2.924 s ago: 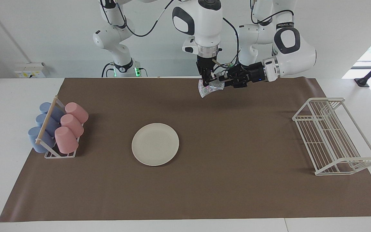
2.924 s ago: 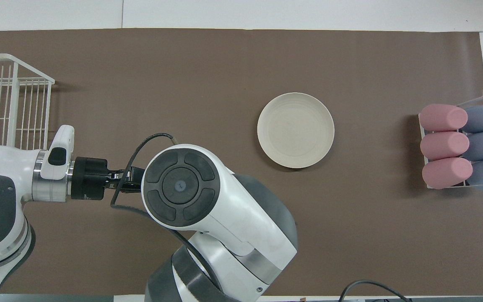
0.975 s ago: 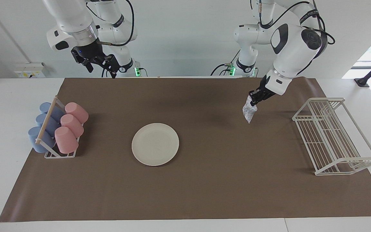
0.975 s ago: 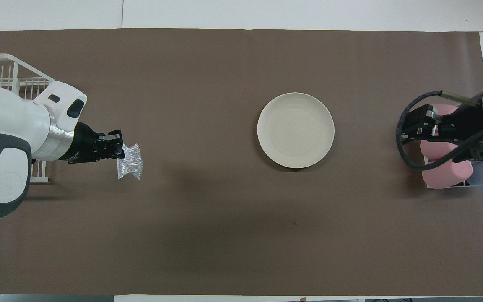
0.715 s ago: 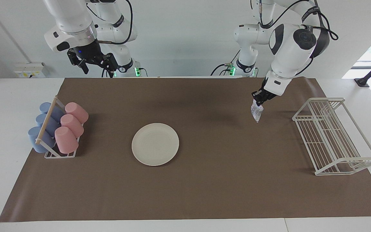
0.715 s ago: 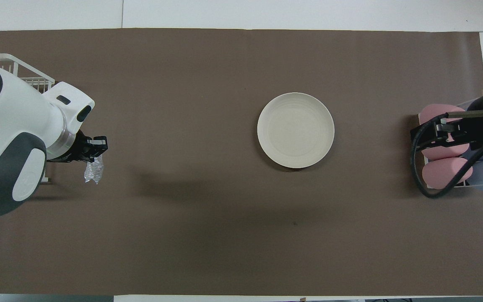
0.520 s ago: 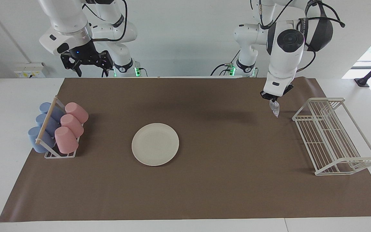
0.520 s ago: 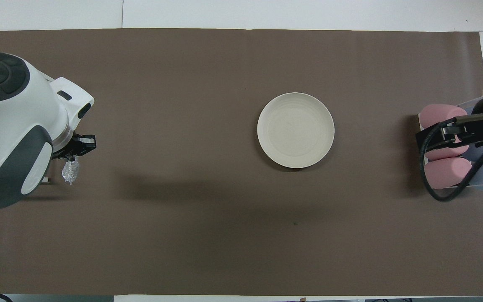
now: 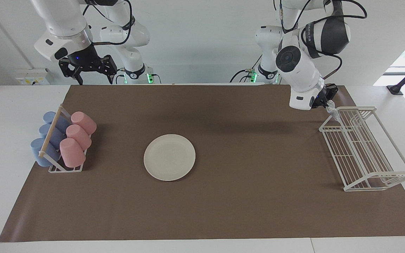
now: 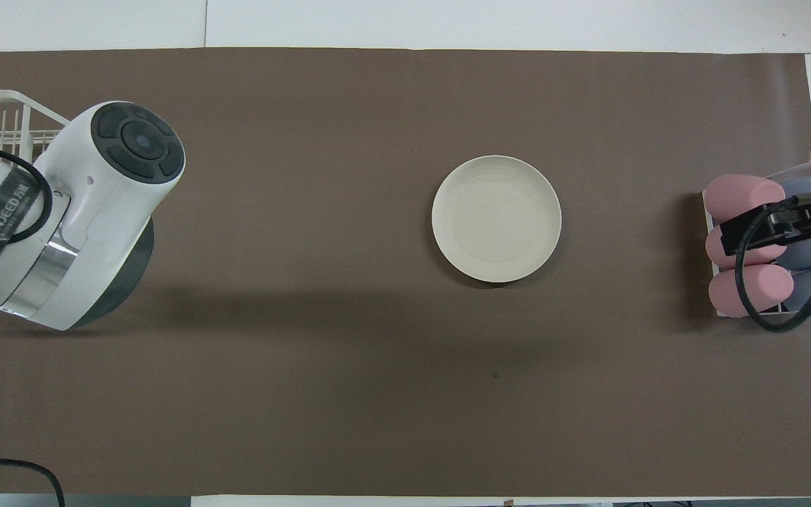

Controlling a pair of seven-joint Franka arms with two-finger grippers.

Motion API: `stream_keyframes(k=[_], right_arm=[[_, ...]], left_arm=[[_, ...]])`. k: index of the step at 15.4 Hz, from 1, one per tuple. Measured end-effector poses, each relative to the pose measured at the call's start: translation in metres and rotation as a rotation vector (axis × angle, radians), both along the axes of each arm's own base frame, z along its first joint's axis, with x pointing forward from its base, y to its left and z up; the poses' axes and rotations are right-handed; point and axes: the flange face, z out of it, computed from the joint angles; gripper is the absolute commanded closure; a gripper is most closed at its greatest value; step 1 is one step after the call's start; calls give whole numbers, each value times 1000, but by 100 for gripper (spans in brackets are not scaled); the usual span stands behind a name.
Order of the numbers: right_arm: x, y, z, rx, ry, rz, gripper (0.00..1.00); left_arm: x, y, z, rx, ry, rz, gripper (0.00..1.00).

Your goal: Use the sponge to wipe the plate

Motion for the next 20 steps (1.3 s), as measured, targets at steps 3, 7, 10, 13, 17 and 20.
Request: stream_keyframes(k=[3, 7, 10, 13, 17, 20], right_arm=[[0, -2, 0, 0, 0, -3, 0], [0, -6, 0, 0, 0, -11, 0], [1, -13, 0, 2, 2, -4, 0], [1, -16, 0, 3, 2, -4, 0], [1, -26, -4, 3, 9, -23, 0], [2, -32, -5, 3, 12, -31, 0]], left_arm=[[14, 9, -12, 135, -8, -39, 100], [42, 32, -58, 247, 4, -79, 100], [62, 55, -103, 277, 6, -88, 100], [70, 68, -119, 274, 3, -98, 100], [73, 75, -120, 259, -20, -96, 100], [72, 73, -122, 256, -21, -101, 100]])
